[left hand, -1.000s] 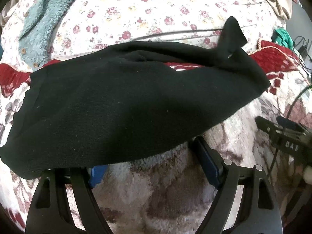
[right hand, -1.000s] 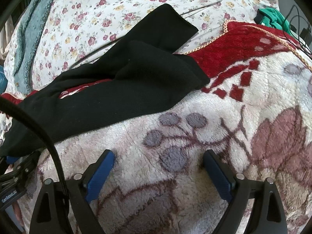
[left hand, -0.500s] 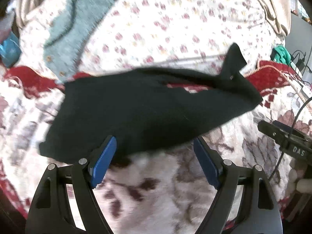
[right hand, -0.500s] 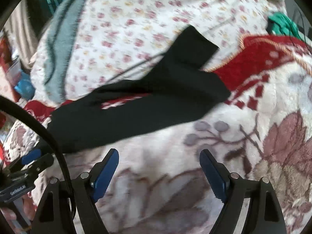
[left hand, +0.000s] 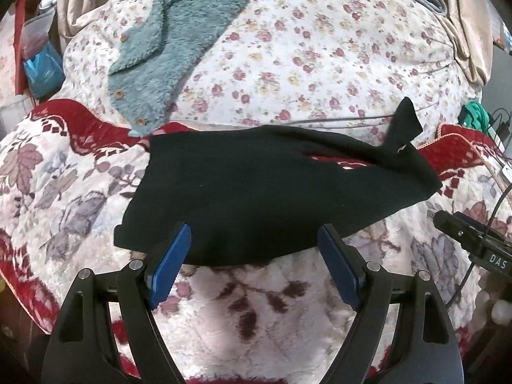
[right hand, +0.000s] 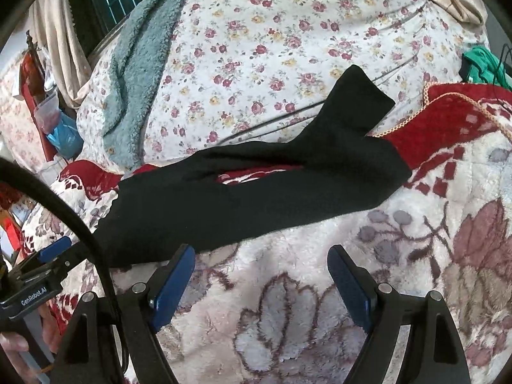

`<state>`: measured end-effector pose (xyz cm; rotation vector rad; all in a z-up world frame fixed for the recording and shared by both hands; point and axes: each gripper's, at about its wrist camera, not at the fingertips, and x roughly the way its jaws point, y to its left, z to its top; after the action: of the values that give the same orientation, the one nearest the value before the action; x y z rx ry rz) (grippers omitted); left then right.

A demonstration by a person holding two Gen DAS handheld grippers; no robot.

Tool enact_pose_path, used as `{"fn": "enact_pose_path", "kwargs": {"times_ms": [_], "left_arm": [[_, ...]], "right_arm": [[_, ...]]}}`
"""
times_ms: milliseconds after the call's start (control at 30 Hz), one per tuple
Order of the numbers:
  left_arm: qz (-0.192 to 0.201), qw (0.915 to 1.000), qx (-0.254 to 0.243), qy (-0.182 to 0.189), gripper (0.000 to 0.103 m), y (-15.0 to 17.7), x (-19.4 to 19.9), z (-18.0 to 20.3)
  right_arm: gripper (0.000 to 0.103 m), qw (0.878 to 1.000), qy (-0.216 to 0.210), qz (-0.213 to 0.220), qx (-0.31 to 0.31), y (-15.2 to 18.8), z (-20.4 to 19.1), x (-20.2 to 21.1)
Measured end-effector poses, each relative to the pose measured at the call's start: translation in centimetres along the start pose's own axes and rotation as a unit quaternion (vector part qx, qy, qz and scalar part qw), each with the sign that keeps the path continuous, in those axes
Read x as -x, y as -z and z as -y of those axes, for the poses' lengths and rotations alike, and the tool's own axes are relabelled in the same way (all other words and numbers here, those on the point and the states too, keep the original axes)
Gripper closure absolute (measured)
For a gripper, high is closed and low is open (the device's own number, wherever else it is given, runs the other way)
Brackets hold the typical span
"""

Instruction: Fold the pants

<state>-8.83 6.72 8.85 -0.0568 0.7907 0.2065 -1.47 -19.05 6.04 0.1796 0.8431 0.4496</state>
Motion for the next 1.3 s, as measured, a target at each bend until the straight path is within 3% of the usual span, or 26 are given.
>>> {"fn": "enact_pose_path", "kwargs": {"times_ms": [200,433,733,1000,1200,1233,1267,1300], "left_arm": [[-0.009,0.9995,0.029,0.009,0.021,0.7,-0.4,-1.8],[-0.040,0.9938,0.100,0.025,0.021,2.2,-1.7,-5.5],[-0.063,0.9702,0.227,0.058,0.021,4.4,-4.5,-9.6],[-0.045,0.9770,0.205,0.037,0.021,2.8,-6.6,-8.6],[-0.046,0.9751,0.214,0.038,0.021,1.1,-8.2,-9.0],[-0.043,0.9726,0.224,0.045,0.024,0.9,-8.4,-9.4],[-0.041,0.9698,0.235,0.052,0.037,0.5,-8.6,-9.6],[-0.044,0.9687,0.239,0.052,0.043,0.2,-8.9,-9.7]], "right_arm": [[0.019,1.000,-0.002,-0.007,-0.002,0.2,0.0,-0.6],[0.019,0.999,-0.014,-0.023,-0.027,0.7,1.7,-2.4],[0.020,0.992,-0.062,-0.041,-0.100,0.7,5.5,-5.3],[0.019,0.989,-0.091,-0.047,-0.108,-0.9,6.2,-7.8],[0.019,0.985,-0.109,-0.043,-0.127,-2.3,7.1,-9.6],[0.019,0.983,-0.114,-0.042,-0.136,-2.6,7.4,-10.0],[0.023,0.982,-0.116,-0.041,-0.144,-2.9,7.6,-10.2],[0.029,0.981,-0.114,-0.041,-0.149,-3.2,7.8,-10.6]]}}
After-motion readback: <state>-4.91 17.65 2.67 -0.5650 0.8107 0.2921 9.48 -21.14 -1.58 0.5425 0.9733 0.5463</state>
